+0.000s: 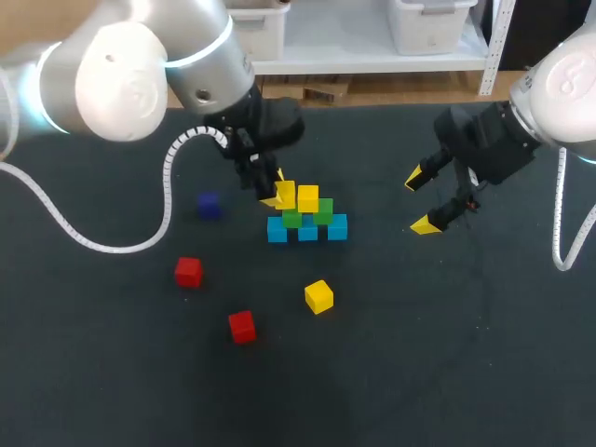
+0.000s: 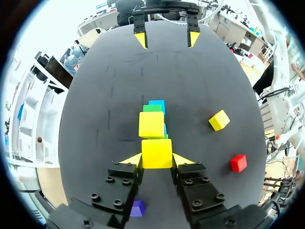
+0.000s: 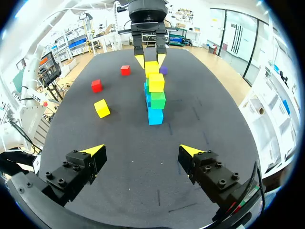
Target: Place the blue cubes, place green cubes on the blue cubes, place the yellow cubes on the green cubes, then place the red cubes on the yellow cubes, and place purple cube on the red cubes.
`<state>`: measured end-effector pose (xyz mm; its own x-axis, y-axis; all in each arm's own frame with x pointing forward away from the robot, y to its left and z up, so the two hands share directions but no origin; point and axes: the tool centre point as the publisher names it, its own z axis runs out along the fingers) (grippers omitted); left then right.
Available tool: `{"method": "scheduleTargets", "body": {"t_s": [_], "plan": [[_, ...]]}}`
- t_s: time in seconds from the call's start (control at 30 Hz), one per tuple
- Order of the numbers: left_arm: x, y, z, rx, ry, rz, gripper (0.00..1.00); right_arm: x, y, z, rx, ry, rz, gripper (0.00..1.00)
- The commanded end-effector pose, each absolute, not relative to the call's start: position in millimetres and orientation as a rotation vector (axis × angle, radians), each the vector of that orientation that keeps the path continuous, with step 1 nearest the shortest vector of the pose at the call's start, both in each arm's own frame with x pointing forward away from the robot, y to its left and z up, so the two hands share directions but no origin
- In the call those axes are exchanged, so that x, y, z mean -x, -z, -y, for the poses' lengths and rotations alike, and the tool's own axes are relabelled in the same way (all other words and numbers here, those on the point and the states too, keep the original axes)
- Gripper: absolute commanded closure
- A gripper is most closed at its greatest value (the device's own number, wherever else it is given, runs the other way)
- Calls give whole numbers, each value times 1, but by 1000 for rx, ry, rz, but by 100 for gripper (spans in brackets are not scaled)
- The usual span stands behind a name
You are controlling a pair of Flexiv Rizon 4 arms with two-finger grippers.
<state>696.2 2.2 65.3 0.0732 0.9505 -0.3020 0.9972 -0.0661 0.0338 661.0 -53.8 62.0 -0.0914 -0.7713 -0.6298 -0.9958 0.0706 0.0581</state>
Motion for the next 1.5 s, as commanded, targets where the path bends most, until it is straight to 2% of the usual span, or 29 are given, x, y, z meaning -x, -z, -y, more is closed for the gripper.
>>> {"method": "scheduleTargets", "body": {"t_s": [0.03, 1.5], "plan": [[-702, -64, 0, -2129, 302, -1970, 100, -662, -61, 54, 1751, -688, -1915, 0], [-702, -57, -3, -2136, 340, -1957, 100, -662, -61, 54, 1751, -688, -1915, 0]]}}
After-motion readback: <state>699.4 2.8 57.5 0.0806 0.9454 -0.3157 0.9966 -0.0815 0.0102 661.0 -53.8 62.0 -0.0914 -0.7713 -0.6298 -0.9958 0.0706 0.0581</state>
